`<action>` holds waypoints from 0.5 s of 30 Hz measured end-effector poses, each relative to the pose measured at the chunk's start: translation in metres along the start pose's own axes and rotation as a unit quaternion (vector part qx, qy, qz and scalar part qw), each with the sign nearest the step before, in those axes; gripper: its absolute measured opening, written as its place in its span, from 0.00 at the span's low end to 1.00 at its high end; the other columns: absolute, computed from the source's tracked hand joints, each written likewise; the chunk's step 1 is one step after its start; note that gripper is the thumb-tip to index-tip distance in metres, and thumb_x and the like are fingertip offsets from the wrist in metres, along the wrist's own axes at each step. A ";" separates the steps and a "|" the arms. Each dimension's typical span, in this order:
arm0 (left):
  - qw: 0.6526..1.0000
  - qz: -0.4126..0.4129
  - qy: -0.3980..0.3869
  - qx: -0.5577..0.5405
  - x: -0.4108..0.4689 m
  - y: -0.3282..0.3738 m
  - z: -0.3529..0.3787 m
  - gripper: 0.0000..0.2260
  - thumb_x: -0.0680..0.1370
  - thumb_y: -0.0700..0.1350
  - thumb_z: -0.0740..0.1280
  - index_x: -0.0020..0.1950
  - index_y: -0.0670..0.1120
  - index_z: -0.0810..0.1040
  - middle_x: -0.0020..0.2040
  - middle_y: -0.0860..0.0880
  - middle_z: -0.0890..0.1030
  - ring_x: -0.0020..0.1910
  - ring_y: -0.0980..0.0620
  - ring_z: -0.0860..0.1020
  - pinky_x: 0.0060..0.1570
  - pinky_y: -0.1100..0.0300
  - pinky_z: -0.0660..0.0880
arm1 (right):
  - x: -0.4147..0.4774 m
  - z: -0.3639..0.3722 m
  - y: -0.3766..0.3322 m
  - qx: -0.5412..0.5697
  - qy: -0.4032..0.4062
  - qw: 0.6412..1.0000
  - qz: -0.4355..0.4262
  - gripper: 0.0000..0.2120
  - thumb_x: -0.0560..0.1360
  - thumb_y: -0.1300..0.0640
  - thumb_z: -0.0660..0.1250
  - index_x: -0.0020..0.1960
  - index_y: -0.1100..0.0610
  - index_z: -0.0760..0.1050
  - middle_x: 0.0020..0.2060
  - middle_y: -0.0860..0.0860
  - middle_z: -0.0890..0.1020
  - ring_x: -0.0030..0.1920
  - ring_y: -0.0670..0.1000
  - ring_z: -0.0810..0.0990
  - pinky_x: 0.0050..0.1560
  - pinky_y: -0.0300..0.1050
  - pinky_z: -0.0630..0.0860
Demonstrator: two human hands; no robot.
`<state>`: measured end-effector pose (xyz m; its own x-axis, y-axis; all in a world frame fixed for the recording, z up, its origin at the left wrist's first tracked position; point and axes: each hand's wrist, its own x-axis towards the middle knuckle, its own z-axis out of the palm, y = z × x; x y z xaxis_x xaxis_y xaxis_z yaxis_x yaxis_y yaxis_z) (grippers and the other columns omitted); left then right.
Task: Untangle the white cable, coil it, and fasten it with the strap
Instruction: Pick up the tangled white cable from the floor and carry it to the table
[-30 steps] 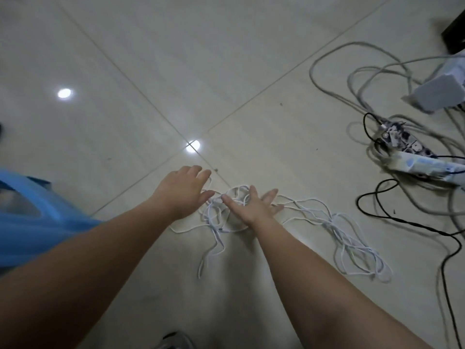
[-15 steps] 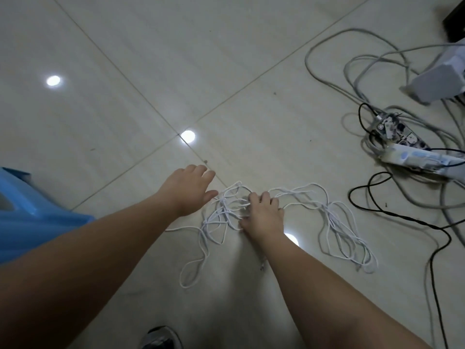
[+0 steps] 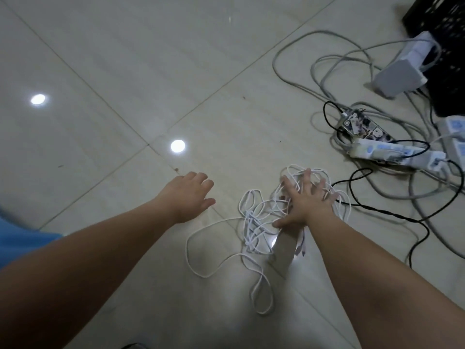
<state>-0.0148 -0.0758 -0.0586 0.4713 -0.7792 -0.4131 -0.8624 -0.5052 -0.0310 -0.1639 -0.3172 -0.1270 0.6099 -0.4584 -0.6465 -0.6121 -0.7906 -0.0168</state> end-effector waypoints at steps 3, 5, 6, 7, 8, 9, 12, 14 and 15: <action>1.000 0.007 -0.012 -0.004 0.013 0.011 0.002 0.23 0.81 0.56 0.53 0.71 0.44 0.64 0.72 0.44 0.65 0.69 0.45 0.66 0.65 0.52 0.66 | 0.010 0.001 0.021 0.001 0.006 1.000 -0.005 0.60 0.53 0.29 0.73 0.70 0.32 0.34 0.71 0.54 0.25 0.72 0.69 0.36 0.65 0.77 0.42; 1.000 0.012 -0.014 -0.006 0.022 0.018 0.002 0.23 0.81 0.56 0.53 0.71 0.44 0.65 0.72 0.44 0.66 0.69 0.45 0.66 0.65 0.52 0.66 | 0.015 -0.002 0.030 -0.004 0.029 0.999 -0.026 0.56 0.54 0.30 0.73 0.71 0.33 0.42 0.74 0.55 0.30 0.74 0.68 0.45 0.68 0.72 0.49; 1.000 0.014 -0.014 -0.005 0.027 0.022 0.001 0.23 0.81 0.56 0.54 0.71 0.44 0.65 0.72 0.44 0.66 0.69 0.45 0.66 0.65 0.52 0.66 | 0.017 -0.005 0.034 -0.009 0.042 0.998 -0.045 0.53 0.55 0.32 0.73 0.71 0.34 0.46 0.75 0.56 0.34 0.73 0.67 0.50 0.68 0.69 0.53; 1.000 0.016 -0.015 -0.004 0.031 0.026 0.001 0.22 0.81 0.56 0.54 0.71 0.44 0.66 0.72 0.44 0.66 0.69 0.44 0.67 0.64 0.52 0.67 | 0.019 -0.007 0.036 -0.015 0.054 0.996 -0.071 0.51 0.56 0.33 0.74 0.71 0.35 0.48 0.75 0.56 0.38 0.72 0.66 0.54 0.68 0.66 0.57; 1.000 0.018 -0.014 -0.002 0.035 0.030 0.001 0.22 0.81 0.56 0.54 0.70 0.44 0.66 0.72 0.44 0.66 0.69 0.44 0.67 0.64 0.52 0.67 | 0.021 -0.008 0.036 -0.019 0.059 0.993 -0.100 0.52 0.58 0.36 0.75 0.72 0.36 0.47 0.76 0.56 0.41 0.71 0.65 0.59 0.67 0.63 0.60; 1.000 0.019 -0.014 -0.002 0.039 0.033 0.001 0.22 0.81 0.55 0.54 0.70 0.44 0.66 0.72 0.44 0.66 0.69 0.44 0.67 0.63 0.52 0.67 | 0.024 -0.009 0.036 -0.014 0.058 0.990 -0.124 0.55 0.58 0.38 0.76 0.72 0.36 0.43 0.76 0.56 0.45 0.69 0.64 0.63 0.66 0.60 0.64; 1.000 0.022 -0.011 0.001 0.048 0.043 0.001 0.22 0.81 0.55 0.54 0.70 0.44 0.67 0.72 0.44 0.67 0.68 0.44 0.67 0.63 0.52 0.67 | 0.032 -0.011 0.031 0.040 0.037 0.988 -0.143 0.65 0.55 0.45 0.81 0.71 0.34 0.31 0.73 0.55 0.52 0.63 0.62 0.72 0.60 0.56 0.73; 1.000 0.026 -0.009 0.006 0.051 0.047 0.000 0.21 0.81 0.55 0.54 0.69 0.44 0.67 0.71 0.44 0.67 0.68 0.45 0.67 0.63 0.52 0.67 | 0.034 -0.011 0.029 0.060 0.018 0.989 -0.132 0.64 0.54 0.48 0.82 0.73 0.37 0.37 0.69 0.55 0.57 0.61 0.61 0.73 0.58 0.54 0.74; 1.000 0.027 -0.010 0.008 0.051 0.049 0.000 0.21 0.81 0.55 0.54 0.69 0.44 0.68 0.71 0.44 0.68 0.68 0.45 0.67 0.63 0.52 0.67 | 0.034 -0.012 0.029 0.076 0.007 0.990 -0.122 0.61 0.54 0.49 0.82 0.73 0.41 0.44 0.67 0.56 0.59 0.60 0.61 0.74 0.57 0.53 0.74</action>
<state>-0.0324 -0.1403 -0.0814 0.4209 -0.7972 -0.4328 -0.8891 -0.4571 -0.0226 -0.1547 -0.3601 -0.1401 0.7548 -0.2689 -0.5983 -0.5146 -0.8083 -0.2860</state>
